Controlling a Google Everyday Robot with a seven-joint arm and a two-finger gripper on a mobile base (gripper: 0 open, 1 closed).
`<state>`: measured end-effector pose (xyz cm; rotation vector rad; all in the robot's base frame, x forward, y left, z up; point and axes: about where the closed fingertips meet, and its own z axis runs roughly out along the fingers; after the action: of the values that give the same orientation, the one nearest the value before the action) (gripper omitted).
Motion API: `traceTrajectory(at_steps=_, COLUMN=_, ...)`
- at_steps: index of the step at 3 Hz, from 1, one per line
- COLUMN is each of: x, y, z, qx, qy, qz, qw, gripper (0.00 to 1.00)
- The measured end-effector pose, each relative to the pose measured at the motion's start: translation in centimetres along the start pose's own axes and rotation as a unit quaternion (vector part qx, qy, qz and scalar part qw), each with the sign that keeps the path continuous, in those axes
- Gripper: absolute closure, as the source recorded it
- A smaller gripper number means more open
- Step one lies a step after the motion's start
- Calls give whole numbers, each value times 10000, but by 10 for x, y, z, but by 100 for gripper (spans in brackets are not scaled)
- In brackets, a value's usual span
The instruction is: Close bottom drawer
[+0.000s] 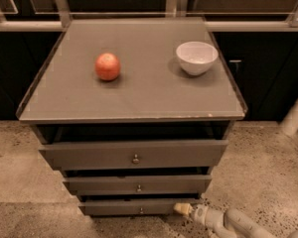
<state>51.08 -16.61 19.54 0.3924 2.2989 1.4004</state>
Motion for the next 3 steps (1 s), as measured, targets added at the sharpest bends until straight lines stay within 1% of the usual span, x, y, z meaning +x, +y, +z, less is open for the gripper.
traceTrajectory(at_steps=1, x=-11, y=6, z=1, qx=-207, qy=-139, qz=-66, qw=9997, gripper=100)
traceTrajectory(at_steps=2, x=-15, y=9, z=0, qx=-314, qy=-197, qz=-103, qw=9993, gripper=100)
traceTrajectory(at_steps=3, x=-9, y=15, z=-33, qx=-443, qy=-187, qz=73, qw=9988, gripper=100)
